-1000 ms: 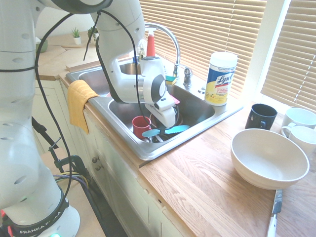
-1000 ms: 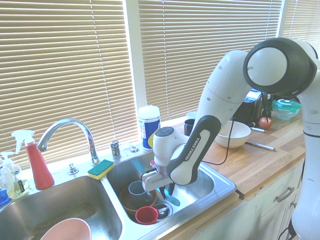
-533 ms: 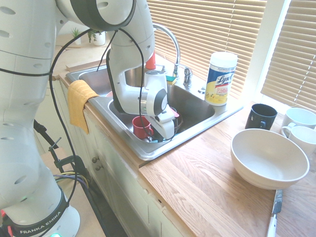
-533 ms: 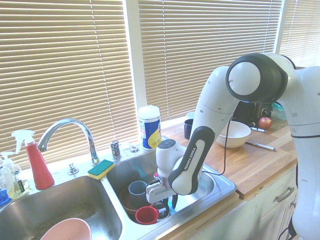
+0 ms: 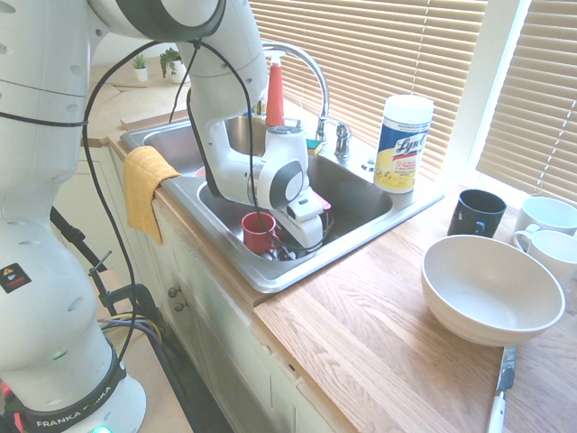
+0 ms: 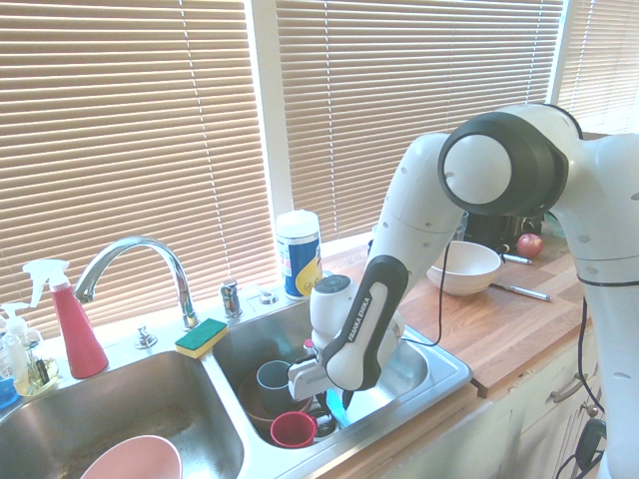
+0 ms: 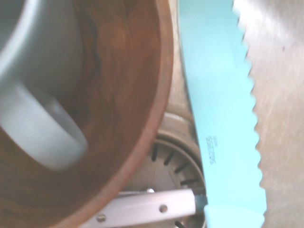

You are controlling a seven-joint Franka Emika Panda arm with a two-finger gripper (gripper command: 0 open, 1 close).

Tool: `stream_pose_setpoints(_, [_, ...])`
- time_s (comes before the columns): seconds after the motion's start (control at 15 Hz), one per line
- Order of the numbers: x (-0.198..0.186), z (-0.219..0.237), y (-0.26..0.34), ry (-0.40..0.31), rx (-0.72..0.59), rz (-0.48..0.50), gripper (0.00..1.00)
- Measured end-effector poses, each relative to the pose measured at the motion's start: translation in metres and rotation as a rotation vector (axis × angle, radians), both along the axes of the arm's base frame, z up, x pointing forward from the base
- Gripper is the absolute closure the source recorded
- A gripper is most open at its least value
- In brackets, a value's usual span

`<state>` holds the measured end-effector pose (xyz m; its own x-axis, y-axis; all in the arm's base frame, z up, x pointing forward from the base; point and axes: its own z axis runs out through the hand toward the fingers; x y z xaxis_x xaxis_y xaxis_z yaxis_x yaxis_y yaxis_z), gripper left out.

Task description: Put the knife into the sink

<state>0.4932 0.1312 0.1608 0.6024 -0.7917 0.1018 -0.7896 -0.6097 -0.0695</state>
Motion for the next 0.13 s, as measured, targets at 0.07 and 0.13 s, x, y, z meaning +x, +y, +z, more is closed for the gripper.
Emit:
stream_pose_setpoints(0.07, [0.002, 0.012, 0.003, -0.010, -0.005, 0.004, 0.00])
stream_pose_setpoints(0.13, [0.004, 0.030, 0.006, -0.015, -0.008, 0.006, 0.00])
